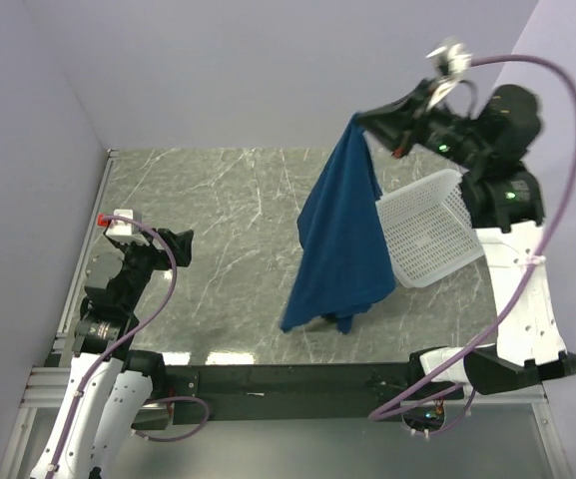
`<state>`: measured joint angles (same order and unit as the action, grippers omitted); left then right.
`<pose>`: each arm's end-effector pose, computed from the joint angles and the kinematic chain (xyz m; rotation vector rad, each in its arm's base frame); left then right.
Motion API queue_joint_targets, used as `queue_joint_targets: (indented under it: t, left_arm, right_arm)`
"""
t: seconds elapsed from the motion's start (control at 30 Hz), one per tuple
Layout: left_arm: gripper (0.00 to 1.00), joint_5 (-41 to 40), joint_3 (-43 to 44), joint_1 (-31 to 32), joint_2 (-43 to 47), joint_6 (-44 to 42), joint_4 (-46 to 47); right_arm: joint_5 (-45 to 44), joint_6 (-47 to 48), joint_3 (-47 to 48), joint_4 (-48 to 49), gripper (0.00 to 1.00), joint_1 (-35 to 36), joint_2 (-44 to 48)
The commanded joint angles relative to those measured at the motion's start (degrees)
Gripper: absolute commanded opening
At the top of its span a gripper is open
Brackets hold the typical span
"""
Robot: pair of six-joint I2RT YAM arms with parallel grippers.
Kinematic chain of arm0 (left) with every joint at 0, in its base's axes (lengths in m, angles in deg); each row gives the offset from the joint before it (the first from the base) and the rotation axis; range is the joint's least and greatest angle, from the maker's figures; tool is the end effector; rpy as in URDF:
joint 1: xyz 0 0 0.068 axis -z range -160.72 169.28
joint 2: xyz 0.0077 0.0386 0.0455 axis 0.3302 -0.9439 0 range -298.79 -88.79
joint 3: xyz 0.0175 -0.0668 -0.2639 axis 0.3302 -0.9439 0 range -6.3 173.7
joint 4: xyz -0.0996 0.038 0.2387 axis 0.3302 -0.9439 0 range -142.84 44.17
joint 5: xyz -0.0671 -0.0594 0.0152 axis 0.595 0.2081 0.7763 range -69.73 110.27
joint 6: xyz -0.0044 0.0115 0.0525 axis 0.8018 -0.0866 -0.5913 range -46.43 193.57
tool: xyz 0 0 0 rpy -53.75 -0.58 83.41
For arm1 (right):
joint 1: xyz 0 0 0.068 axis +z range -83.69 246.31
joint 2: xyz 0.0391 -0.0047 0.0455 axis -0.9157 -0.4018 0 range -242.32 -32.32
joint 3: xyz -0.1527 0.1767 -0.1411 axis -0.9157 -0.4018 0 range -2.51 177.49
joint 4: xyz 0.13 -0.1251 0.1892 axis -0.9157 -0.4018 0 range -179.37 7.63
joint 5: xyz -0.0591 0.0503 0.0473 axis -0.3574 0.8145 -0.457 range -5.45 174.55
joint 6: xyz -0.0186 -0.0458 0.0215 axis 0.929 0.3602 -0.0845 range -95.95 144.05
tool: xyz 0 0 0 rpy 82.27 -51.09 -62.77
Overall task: Fold and stack the t-shirts
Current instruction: Move the tshirt to the center of the board
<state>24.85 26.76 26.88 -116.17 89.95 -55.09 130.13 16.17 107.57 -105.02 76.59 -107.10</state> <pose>0.1311 -0.0205 0.3119 -0.0644 1.6457 -0.3855 0.2046 0.0629 0.5805 -0.7079 1.2828 0.7939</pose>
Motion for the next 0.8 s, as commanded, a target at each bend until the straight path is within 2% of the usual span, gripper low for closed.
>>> queue_joint_targets:
  t: [0.0,0.17,0.6,0.7,0.77]
  left_arm:
    - [0.99,-0.63,0.08,0.31,0.39,-0.91,2.22]
    - [0.99,-0.01,-0.01,0.31,0.04,-1.00,2.49]
    - [0.99,0.78,-0.01,0.31,-0.13,-1.00,2.58]
    - [0.99,0.96,-0.01,0.31,-0.13,-1.00,2.58]
    - [0.99,1.05,-0.01,0.31,-0.13,-1.09,2.58]
  right_arm:
    - [-2.85,6.46,-4.07,-0.89,0.00,4.12,2.00]
    - [-5.32,11.39,-9.44,-3.10,0.00,7.03,3.06]
    - [-9.10,14.82,-14.81,-3.54,0.00,8.17,2.71]
    - [-11.03,16.05,-16.74,-3.62,0.10,8.26,3.50]
    - [-12.61,16.66,-17.36,-3.80,0.44,8.17,3.77]
